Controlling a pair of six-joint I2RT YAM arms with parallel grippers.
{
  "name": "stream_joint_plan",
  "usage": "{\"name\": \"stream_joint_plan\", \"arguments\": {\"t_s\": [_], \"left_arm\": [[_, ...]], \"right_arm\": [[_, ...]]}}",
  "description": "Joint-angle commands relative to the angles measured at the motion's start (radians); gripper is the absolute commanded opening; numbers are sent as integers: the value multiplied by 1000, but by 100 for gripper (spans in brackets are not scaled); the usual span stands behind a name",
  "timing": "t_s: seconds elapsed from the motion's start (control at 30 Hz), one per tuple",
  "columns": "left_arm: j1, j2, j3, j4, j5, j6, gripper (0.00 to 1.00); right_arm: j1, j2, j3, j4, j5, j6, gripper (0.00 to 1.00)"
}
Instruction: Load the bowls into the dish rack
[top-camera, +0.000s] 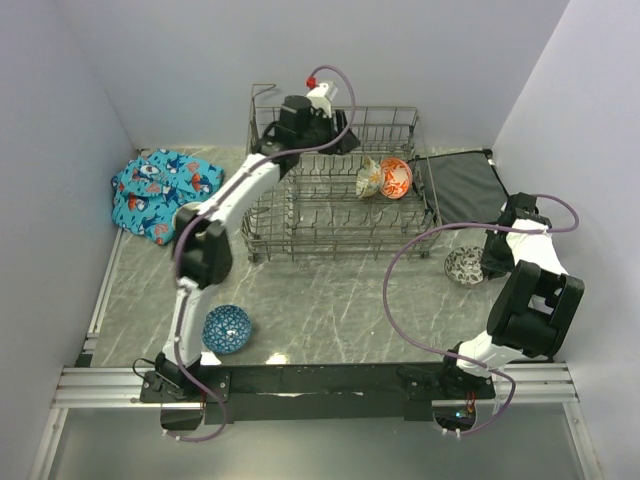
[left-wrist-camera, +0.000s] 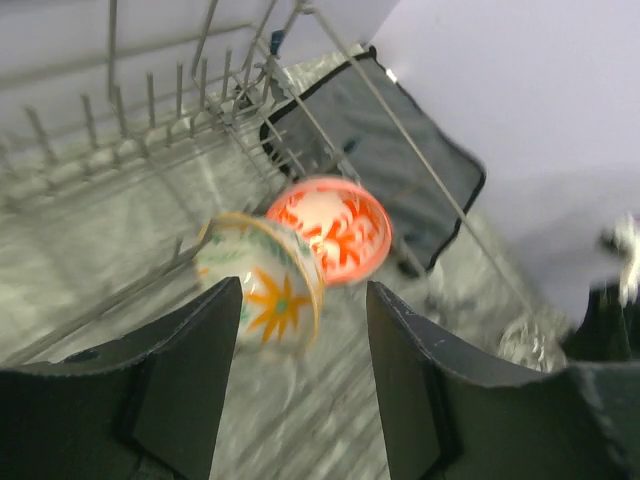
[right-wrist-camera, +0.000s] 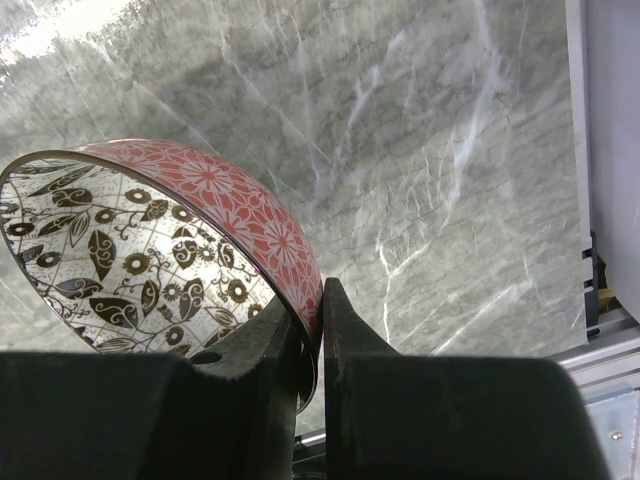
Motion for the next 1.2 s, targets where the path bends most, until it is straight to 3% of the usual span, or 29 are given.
{"name": "stream_joint_plan", "arguments": {"t_s": [0.0,0.07,0.13,0.23,0.33,0.5,0.73,0.9,1.17], "left_arm": [[-10,-355,-191,-54,8,355,60],[-12,-530,-261,-137,60,509,62],[-7,-678,-322,-357,175,676,65],[-9,-841,-432,-639,219,839,68],[-9,-991,-632,-763,187,893,68],[-39,-1264,-972,-758,160,961,68],[-139,-1273,-1120,-904,92,929,67],[-219,-1279,-1224,-826,1,808,67],[-219,-1270,-1347,-772,-203,740,71]], "right_arm": [[7,-59,15,31,-1,-1,0],[13,-62,-3,45,-4,-1,0],[16,-65,-13,57,-24,1,0],[18,-70,-26,72,-58,-2,0],[16,-67,-37,94,-125,-15,0],[16,-30,-63,135,-131,-21,0],[13,20,-76,184,-144,-51,0],[7,66,-68,186,-141,-62,0],[3,91,-92,227,-148,-79,0]]}}
